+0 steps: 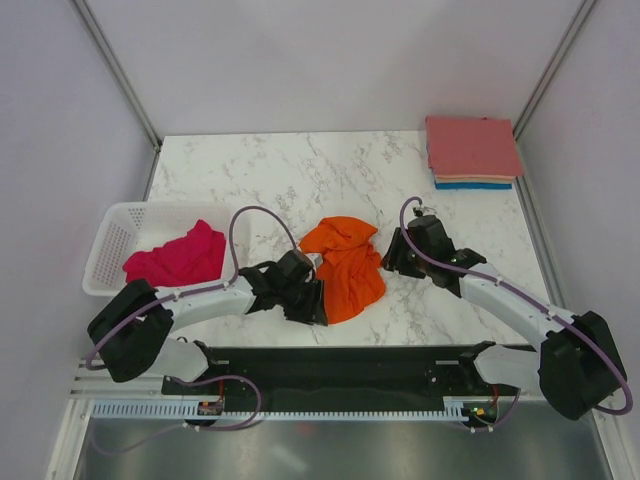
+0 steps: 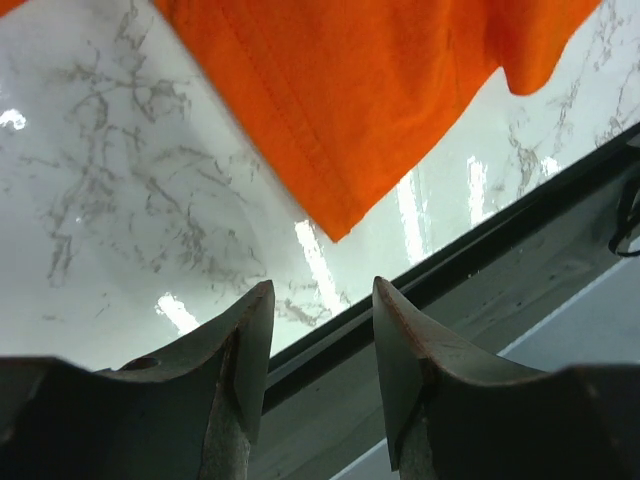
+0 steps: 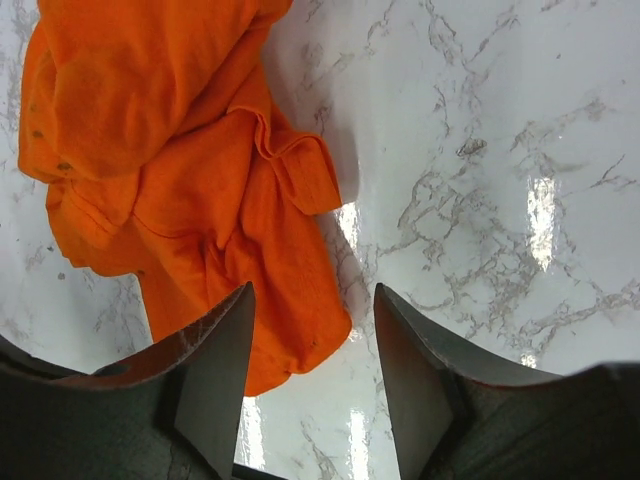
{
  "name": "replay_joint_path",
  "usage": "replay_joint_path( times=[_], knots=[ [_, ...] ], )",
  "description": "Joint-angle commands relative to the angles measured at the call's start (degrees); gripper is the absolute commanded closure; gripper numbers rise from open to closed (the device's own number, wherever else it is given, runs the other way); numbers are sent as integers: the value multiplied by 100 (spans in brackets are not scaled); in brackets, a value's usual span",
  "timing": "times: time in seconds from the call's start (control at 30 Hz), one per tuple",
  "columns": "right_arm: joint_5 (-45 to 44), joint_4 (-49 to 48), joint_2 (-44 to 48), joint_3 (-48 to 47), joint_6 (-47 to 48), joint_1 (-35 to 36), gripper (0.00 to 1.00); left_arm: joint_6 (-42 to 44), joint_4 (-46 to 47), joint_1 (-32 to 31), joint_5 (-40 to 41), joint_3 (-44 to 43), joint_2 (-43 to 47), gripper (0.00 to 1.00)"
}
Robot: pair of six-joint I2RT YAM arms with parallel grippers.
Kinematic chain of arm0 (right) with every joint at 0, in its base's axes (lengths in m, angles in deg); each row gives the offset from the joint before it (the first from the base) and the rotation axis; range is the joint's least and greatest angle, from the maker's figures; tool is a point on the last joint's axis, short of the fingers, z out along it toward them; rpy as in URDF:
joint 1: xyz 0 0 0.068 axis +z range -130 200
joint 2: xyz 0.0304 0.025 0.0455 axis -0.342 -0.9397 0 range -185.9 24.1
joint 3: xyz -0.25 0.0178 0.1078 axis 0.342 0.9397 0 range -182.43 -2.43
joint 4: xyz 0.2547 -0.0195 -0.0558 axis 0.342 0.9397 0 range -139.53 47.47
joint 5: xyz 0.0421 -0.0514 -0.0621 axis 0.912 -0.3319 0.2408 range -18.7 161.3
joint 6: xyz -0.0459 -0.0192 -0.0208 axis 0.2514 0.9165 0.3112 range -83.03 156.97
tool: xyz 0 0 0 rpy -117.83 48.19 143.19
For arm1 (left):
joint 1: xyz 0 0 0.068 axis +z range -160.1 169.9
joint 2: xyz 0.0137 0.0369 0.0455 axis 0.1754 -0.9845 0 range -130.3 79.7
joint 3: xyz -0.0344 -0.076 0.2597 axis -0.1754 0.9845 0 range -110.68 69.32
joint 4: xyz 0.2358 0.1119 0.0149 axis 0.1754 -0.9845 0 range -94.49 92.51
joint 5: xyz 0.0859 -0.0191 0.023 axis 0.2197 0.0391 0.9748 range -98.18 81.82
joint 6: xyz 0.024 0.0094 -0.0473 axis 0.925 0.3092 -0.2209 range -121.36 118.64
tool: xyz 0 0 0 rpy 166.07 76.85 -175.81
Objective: Fold and stack the t-shirts
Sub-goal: Flatten the tshirt out
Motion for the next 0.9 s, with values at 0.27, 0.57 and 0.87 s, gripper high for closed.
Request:
replay_joint_path(
  times=[0.27, 0.57, 0.87],
  knots=[
    [-57, -321, 468, 230, 35, -32, 40, -743, 548, -319, 723, -489, -1103, 52],
    [224, -1295, -119, 389, 378, -146, 44, -498, -163, -328, 1039, -848, -1009, 94],
    [1480, -2332, -1140, 389, 642, -603, 45, -383, -1017, -328, 1963, -639, 258, 98]
  ],
)
